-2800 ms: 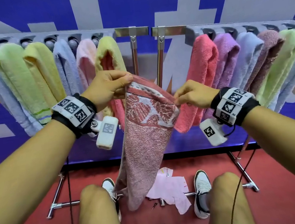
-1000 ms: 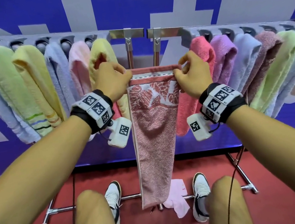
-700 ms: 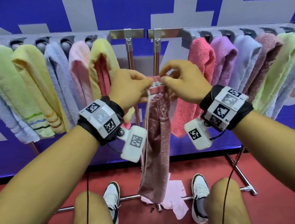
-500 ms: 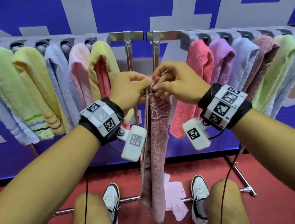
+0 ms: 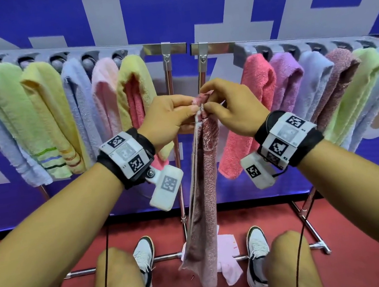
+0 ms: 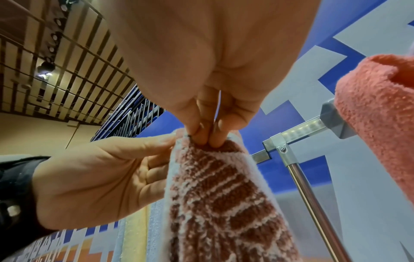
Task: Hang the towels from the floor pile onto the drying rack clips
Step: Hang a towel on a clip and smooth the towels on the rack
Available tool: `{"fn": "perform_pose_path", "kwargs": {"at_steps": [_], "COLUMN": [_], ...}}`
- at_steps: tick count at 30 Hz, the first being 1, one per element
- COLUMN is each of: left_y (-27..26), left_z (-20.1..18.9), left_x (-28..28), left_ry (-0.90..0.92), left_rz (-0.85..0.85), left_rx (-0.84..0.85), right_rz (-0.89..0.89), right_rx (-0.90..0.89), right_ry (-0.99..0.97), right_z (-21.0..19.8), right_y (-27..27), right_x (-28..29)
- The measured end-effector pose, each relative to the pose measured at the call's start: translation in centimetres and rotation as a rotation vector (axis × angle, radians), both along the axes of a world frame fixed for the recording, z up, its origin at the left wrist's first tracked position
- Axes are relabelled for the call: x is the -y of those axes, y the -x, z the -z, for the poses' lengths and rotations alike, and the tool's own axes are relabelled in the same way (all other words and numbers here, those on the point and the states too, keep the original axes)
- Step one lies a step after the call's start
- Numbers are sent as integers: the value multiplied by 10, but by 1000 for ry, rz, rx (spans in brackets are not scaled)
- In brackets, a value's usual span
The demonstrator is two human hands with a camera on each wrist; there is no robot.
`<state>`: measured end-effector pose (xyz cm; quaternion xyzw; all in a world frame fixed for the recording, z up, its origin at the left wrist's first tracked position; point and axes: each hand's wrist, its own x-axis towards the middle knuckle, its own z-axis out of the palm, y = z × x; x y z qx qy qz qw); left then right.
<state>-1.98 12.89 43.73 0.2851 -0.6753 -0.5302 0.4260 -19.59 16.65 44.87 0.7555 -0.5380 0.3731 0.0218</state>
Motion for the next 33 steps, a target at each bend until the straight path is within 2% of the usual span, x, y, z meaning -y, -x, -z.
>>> {"fn": "perform_pose_path", "kwargs": {"at_steps": [7, 12, 24, 33], "left_y": [1, 3, -3, -6], "left_z": [2, 0, -11, -12], "left_x": [2, 5, -1, 2], "left_ry": [46, 12, 68, 116], "left_rz": [-57, -129, -37, 7], "left_rx": [21, -37, -49, -19], "right_rz": [28, -69, -109, -71], "right_rx": [-106, -168, 37, 91], "right_ry": [24, 56, -9, 11], "right_z": [-3, -8, -17, -20], "right_y": [6, 3, -4, -1], "right_x": [9, 11, 15, 10]}}
